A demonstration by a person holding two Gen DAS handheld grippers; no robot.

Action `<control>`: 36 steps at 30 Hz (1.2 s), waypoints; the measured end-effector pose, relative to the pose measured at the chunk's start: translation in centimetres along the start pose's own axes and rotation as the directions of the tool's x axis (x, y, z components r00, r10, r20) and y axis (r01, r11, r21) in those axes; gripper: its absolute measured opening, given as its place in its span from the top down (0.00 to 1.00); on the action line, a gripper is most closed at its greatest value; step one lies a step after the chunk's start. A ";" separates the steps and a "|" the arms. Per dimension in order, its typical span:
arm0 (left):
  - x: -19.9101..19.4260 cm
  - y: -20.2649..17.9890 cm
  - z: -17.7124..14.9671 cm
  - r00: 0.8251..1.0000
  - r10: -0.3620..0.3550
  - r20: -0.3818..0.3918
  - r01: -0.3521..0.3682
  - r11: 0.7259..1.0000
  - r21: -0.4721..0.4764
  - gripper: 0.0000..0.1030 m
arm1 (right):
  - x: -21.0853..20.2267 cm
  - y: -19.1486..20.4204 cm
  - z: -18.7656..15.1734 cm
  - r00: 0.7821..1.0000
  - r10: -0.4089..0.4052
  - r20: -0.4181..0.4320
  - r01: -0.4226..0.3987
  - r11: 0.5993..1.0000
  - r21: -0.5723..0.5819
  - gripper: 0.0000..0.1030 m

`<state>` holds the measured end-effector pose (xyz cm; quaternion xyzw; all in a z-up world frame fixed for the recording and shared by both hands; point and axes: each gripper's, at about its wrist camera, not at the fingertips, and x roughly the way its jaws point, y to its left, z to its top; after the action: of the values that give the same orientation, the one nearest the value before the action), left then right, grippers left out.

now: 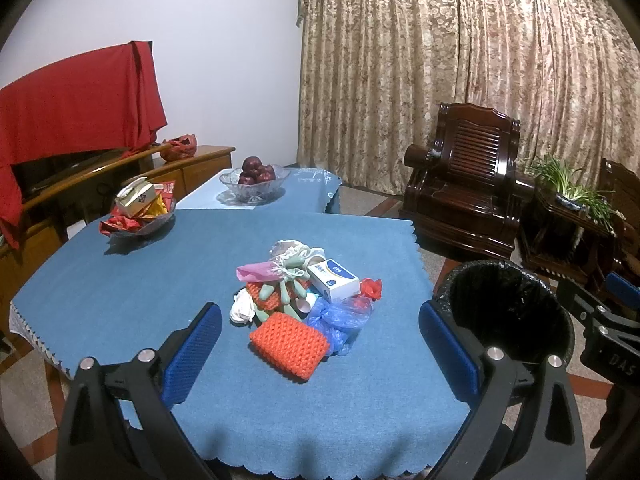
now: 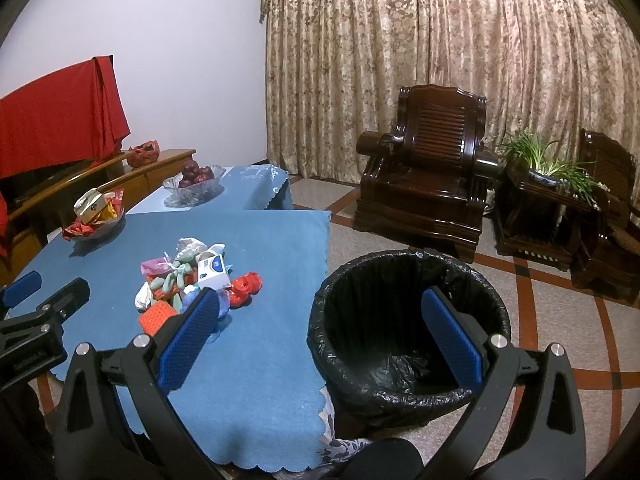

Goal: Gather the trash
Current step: 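Grasp the orange foam net with the left tool while the right tool grasps the blue plastic bag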

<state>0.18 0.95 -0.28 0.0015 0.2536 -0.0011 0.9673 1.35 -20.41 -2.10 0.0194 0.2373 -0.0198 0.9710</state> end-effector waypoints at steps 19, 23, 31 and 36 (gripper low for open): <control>7.4 5.9 -3.0 0.993 0.120 -0.019 -0.120 0.992 -0.024 0.06 | 7.8 3.4 -1.7 0.994 0.074 -0.076 -0.080 0.994 -0.074 0.05; 9.8 7.1 -4.2 0.990 0.135 -0.046 -0.136 0.991 -0.012 0.06 | 11.4 5.4 -1.7 0.985 0.134 -0.107 -0.142 0.988 -0.063 0.05; 15.0 8.4 -6.6 0.986 0.079 -0.146 -0.087 0.995 -0.044 0.19 | 18.5 9.3 -3.8 0.961 0.183 -0.207 -0.208 0.973 -0.104 0.16; 17.5 7.9 -7.4 0.980 0.019 -0.200 -0.030 0.998 -0.051 0.22 | 20.5 9.8 -4.6 0.957 0.175 -0.233 -0.204 0.973 -0.110 0.21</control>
<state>11.86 8.89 -15.28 -0.0213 0.3491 0.0177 0.9367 17.87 -11.00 -15.39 -0.0207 0.3422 0.0917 0.9349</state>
